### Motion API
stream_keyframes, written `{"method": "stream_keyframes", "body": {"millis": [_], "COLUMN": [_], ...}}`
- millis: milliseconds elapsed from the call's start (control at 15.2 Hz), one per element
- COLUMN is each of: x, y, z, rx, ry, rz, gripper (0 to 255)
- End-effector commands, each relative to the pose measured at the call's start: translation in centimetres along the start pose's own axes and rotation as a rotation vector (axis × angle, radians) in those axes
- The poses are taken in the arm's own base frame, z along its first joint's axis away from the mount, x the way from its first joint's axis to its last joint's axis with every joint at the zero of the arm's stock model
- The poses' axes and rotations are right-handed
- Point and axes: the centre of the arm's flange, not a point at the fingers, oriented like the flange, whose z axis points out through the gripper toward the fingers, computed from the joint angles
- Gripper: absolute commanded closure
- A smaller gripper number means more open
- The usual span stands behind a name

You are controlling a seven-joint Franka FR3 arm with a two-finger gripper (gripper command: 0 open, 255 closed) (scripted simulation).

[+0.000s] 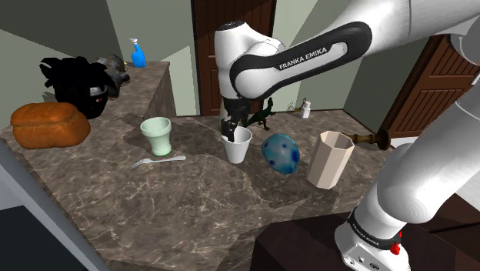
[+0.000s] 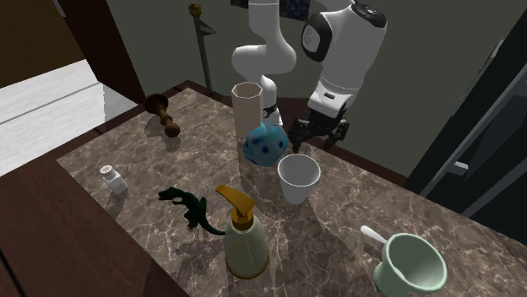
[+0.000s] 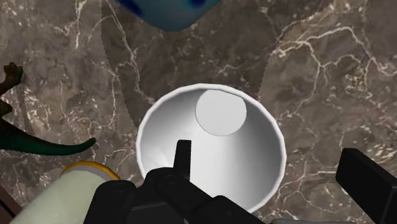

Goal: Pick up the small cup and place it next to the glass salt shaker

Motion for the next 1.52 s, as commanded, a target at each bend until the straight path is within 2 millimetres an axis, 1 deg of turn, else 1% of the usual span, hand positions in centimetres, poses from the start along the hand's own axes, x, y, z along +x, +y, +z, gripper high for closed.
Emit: {"method": "stream_keyframes", "body": {"millis": [0, 66, 132, 528, 594, 1122, 1188, 1452], "x": [1.5, 2.3, 2.3, 2.3, 2.3, 2.3, 2.3, 2.3], "y": [-1.7, -2.4, -2.5, -2.5, -2.5, -2.5, -2.5, -2.5], "z": [1.5, 2.2, 2.2, 5.4, 6.2, 6.2, 6.2, 6.2], "rx": [-0.002, -0.003, -0.003, -0.003, -0.003, -0.003, -0.003, -0.003], "ry": [-0.003, -0.005, -0.005, -0.005, -0.005, -0.005, -0.005, -0.005], "rz": [-0.013, -0.019, -0.019, -0.019, -0.019, -0.02, -0.02, -0.02], "gripper": [0, 0, 0, 0, 0, 0, 255, 255]}}
